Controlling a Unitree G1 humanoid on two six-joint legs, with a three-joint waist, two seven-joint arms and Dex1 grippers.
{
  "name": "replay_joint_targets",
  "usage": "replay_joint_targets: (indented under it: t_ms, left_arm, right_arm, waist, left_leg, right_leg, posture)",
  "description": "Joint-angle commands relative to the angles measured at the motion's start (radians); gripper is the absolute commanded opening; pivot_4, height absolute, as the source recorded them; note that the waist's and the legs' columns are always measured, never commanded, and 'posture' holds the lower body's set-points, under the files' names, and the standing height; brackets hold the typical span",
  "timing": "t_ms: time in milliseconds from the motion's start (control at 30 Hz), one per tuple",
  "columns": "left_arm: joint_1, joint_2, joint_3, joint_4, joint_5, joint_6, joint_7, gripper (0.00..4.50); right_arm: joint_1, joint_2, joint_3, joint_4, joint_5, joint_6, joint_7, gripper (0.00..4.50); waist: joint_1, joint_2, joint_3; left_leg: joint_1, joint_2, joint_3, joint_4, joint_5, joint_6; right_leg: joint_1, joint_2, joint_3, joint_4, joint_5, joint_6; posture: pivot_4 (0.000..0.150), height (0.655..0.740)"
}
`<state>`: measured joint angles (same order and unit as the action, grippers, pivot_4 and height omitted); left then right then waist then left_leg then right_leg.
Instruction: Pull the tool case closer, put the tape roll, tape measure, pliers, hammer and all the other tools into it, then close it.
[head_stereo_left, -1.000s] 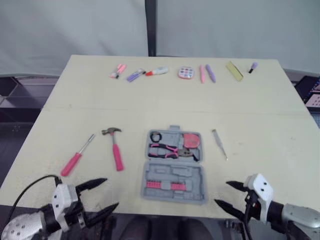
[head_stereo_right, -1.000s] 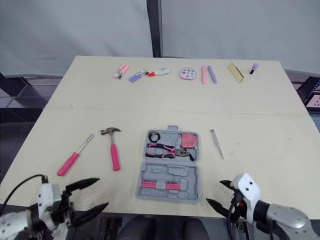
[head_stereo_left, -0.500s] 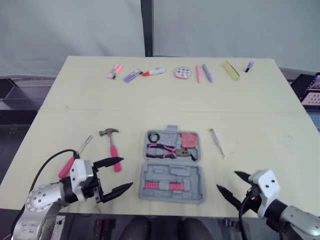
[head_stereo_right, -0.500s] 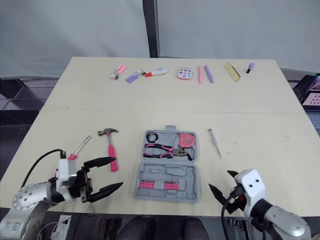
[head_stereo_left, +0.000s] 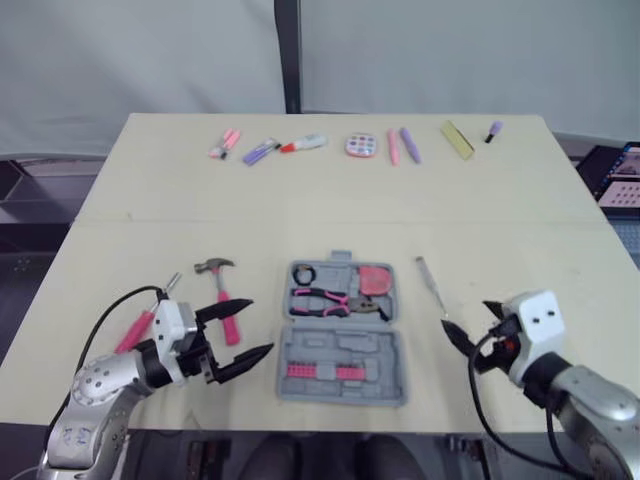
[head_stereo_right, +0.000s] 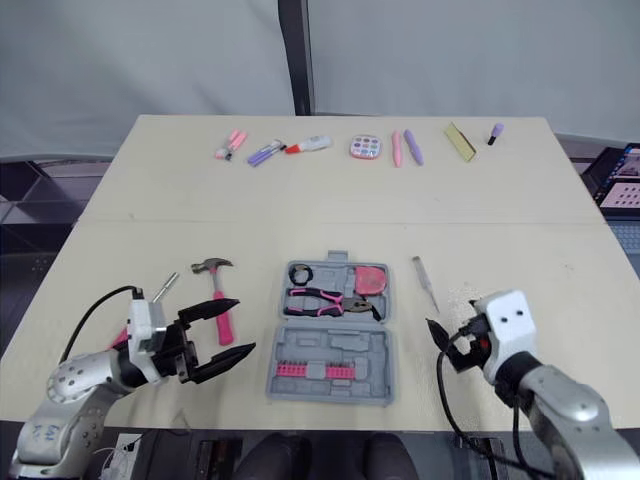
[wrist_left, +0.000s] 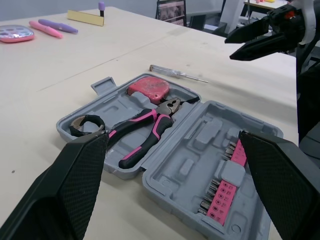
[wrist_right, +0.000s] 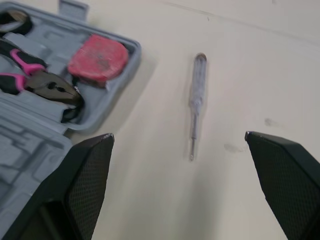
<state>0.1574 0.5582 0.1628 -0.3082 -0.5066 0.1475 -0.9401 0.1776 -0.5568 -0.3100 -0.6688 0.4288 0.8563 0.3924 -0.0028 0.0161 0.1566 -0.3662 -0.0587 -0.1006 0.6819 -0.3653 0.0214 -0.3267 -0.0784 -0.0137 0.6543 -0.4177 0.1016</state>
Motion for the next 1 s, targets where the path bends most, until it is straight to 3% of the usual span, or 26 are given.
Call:
replay_joint_targets:
  t_ms: [33, 300, 1000]
  left_arm:
    - [0.003, -0.001, -0.005, -0.027, 0.0, -0.003, 0.011, 4.47]
    - [-0.005, 0.001, -0.027, -0.061, 0.012, 0.012, 0.053, 4.47]
    - [-0.019, 0.012, -0.028, -0.147, 0.017, 0.094, 0.131, 4.47]
  right_arm:
    - [-0.092, -0.014, -0.006, 0.036, 0.037, 0.138, -0.036, 4.44]
    - [-0.36, 0.007, 0.079, 0.231, 0.009, 0.277, -0.084, 4.44]
    - [-0.528, 0.072, 0.239, 0.552, -0.154, 0.116, -0.106, 4.44]
  waist:
    - [0.0, 0.0, 0.0]
    - [0.0, 0.001, 0.0]
    - [-0.005, 0.001, 0.0]
  left_leg:
    - [0.0, 0.0, 0.0, 0.0, 0.0, 0.0]
    - [-0.001, 0.0, 0.0, 0.0, 0.0, 0.0]
    - [-0.003, -0.001, 0.001, 0.0, 0.0, 0.0]
  right_leg:
    - [0.0, 0.0, 0.0, 0.0, 0.0, 0.0]
    - [-0.002, 0.0, 0.001, 0.001, 0.0, 0.0]
    - [-0.008, -0.001, 0.001, 0.007, 0.0, 0.0]
  posture:
    - [0.15, 0.7134]
    - [0.15, 0.7134]
    - [0.15, 0.7134]
